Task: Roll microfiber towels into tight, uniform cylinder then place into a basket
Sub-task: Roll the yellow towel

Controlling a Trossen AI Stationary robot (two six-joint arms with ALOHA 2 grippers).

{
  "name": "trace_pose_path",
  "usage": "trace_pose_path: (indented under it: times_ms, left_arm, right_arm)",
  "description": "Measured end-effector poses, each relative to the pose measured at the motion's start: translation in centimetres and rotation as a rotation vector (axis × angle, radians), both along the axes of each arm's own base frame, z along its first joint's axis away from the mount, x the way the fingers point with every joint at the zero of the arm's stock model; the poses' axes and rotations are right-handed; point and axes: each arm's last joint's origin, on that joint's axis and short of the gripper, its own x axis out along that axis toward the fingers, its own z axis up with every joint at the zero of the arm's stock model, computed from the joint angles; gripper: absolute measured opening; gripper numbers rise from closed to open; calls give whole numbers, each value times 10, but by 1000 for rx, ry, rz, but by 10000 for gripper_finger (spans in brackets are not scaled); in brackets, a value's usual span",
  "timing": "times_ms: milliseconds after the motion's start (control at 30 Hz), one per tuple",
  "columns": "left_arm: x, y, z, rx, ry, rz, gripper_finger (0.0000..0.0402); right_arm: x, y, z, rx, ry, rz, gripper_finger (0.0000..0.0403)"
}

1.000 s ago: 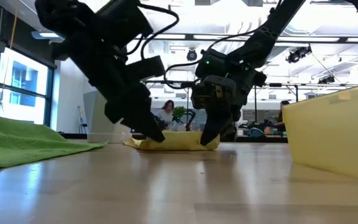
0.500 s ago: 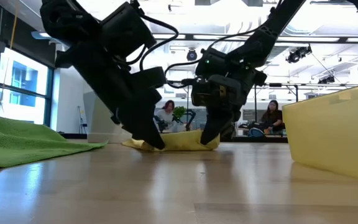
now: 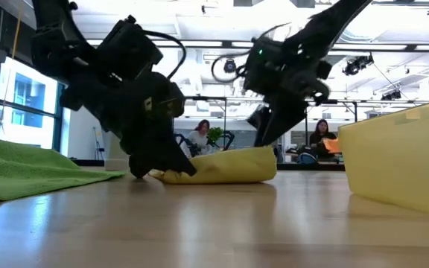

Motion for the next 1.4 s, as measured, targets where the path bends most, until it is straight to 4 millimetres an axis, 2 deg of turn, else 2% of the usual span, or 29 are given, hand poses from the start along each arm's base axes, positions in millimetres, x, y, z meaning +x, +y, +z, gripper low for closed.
trace_pose_path:
  times_ms: [233, 433, 700, 933, 1167, 1400]
  left_arm:
    - [6, 3, 4, -94, -5, 100, 1]
    - [8, 3, 4, -114, 39, 115, 1]
    - [8, 3, 4, -144, 44, 139, 0]
    - [8, 3, 4, -151, 42, 153, 0]
    - [8, 3, 4, -151, 42, 152, 0]
    - [8, 3, 4, -148, 43, 147, 0]
  right_arm:
    - [-2, 30, -5, -170, -165, 254, 113]
    - [1, 44, -8, -314, -184, 264, 113]
    - [1, 44, -10, -336, -172, 253, 113]
    - [4, 43, -30, -350, -99, 239, 113]
    - [6, 41, -36, -406, -80, 208, 115]
    - [8, 41, -34, -395, -97, 179, 173]
